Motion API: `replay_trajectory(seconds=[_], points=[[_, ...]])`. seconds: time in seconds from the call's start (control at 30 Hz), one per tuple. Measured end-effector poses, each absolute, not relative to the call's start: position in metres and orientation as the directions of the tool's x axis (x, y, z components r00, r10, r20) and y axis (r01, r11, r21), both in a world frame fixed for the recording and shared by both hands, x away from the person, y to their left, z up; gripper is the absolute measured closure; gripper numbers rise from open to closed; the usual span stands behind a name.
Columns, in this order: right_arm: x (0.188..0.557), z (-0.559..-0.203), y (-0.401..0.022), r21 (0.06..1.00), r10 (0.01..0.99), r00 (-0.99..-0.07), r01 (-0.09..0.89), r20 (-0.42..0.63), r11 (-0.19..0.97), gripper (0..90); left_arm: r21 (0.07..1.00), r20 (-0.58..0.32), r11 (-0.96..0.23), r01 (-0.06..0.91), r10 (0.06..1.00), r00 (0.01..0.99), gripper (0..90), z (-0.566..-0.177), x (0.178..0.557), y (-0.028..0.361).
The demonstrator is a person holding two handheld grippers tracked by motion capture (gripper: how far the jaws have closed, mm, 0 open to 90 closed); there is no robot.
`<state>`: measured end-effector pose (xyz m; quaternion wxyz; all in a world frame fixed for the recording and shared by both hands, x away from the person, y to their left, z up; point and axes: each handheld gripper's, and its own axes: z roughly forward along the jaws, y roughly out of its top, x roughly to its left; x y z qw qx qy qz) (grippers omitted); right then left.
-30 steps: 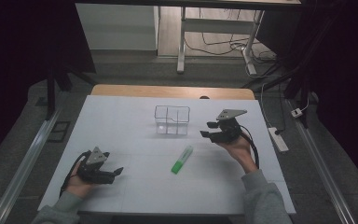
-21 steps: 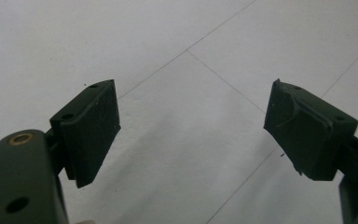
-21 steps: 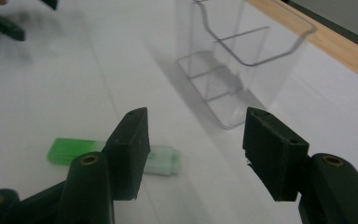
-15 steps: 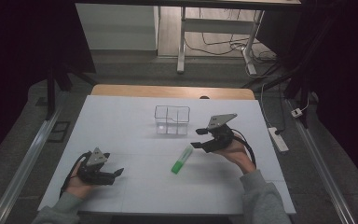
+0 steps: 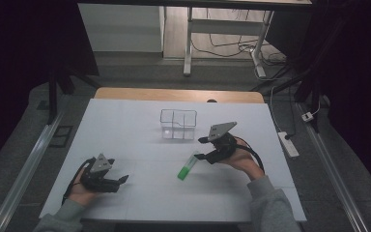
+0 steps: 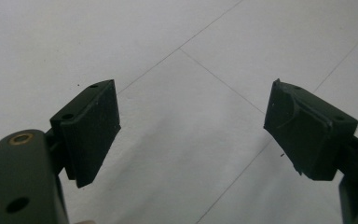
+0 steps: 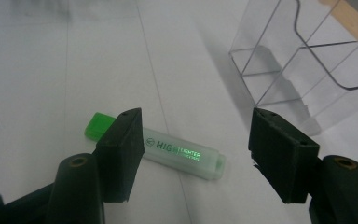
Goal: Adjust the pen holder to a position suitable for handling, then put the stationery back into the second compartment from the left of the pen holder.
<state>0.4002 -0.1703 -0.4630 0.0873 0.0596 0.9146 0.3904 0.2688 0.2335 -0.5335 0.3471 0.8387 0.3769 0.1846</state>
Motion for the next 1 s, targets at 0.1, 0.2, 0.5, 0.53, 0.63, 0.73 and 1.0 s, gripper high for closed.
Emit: replay_trajectory(seconds=[0.1, 0.2, 0.5, 0.53, 0.63, 0.73, 1.0], points=[[0.398, -0.466, -0.166, 0.698, 0.144, -0.984, 0.033, -0.101, 0.716, 35.2, 0.722, 0.048, -0.475, 0.504, 0.76, 0.648, 17.7, -0.533, 0.269, 0.234], [0.397, -0.471, -0.162, 0.672, 0.107, -0.989, 0.01, -0.103, 0.74, 35.9, 0.724, 0.048, -0.473, 0.502, 0.76, 0.648, 17.8, -0.533, 0.269, 0.234], [0.39, -0.475, -0.15, 0.638, 0.032, -0.995, -0.039, -0.099, 0.769, 37.9, 0.722, 0.048, -0.475, 0.503, 0.759, 0.649, 17.9, -0.533, 0.269, 0.234], [0.389, -0.475, -0.148, 0.635, 0.025, -0.994, -0.046, -0.102, 0.771, 37.8, 0.722, 0.048, -0.476, 0.503, 0.759, 0.649, 18.0, -0.533, 0.268, 0.234], [0.388, -0.474, -0.142, 0.616, 0.009, -0.996, -0.049, -0.09, 0.787, 35.4, 0.721, 0.049, -0.477, 0.503, 0.758, 0.65, 18.0, -0.533, 0.268, 0.234], [0.386, -0.475, -0.138, 0.603, -0.015, -0.996, -0.068, -0.093, 0.795, 33.4, 0.72, 0.049, -0.477, 0.504, 0.759, 0.649, 18.0, -0.533, 0.268, 0.234], [0.379, -0.476, -0.128, 0.55, -0.124, -0.977, -0.199, -0.171, 0.811, 33.0, 0.716, 0.053, -0.482, 0.505, 0.759, 0.649, 18.1, -0.533, 0.268, 0.233]])
